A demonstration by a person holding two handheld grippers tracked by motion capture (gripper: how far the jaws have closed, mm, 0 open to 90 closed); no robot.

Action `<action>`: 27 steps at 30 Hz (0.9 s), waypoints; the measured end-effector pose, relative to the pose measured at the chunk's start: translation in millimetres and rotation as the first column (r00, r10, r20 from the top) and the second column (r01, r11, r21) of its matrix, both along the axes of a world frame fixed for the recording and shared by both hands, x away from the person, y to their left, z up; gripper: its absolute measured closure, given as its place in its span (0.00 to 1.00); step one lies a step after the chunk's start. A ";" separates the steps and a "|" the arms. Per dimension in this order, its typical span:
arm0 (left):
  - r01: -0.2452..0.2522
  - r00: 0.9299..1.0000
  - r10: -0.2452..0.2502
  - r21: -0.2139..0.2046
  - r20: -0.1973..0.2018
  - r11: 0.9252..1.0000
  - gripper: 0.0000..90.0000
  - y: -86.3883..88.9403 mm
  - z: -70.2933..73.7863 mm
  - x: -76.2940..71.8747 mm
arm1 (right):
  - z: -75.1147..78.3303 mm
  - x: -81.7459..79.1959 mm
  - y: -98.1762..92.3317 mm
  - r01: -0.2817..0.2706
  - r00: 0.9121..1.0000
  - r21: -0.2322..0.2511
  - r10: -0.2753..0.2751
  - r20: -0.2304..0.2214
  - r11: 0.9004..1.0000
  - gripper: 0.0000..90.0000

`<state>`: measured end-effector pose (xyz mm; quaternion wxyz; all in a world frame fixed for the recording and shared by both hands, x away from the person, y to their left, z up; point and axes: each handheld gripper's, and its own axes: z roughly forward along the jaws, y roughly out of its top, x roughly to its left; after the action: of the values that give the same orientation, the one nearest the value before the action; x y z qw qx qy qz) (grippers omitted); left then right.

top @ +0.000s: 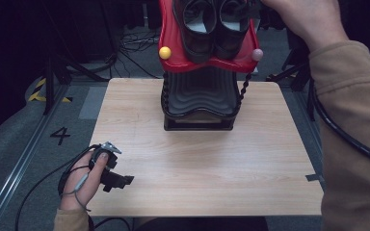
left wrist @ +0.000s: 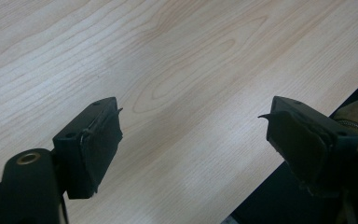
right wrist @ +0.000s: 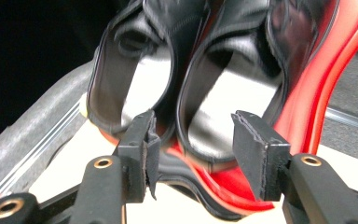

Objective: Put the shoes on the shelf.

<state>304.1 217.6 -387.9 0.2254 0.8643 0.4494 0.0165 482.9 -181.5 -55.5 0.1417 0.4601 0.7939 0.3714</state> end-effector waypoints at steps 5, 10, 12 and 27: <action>0.001 1.000 -0.001 0.007 -0.002 1.000 0.20 -1.7 -0.2 0.8 | -10.2 -17.6 -17.5 -0.058 0.998 -0.027 0.058 0.006 0.998 0.55; 0.005 1.000 -0.005 0.013 -0.004 1.000 0.20 -3.5 -0.6 1.3 | -21.0 -28.3 -27.8 -0.101 0.995 -0.039 0.101 0.006 0.994 0.55; 0.005 1.000 -0.005 0.014 -0.001 1.000 0.20 -3.3 -0.2 1.3 | -27.9 -34.3 -32.2 -0.131 0.991 -0.046 0.131 0.001 0.990 0.55; 0.004 1.000 -0.004 0.021 -0.005 1.000 0.20 -5.6 0.9 1.9 | -93.3 -75.3 -64.2 -0.280 0.960 -0.093 0.278 -0.037 0.955 0.54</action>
<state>306.0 212.0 -387.0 0.2151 0.8675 0.4482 0.0187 407.6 -245.7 -148.8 0.1009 0.3404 0.8696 0.3430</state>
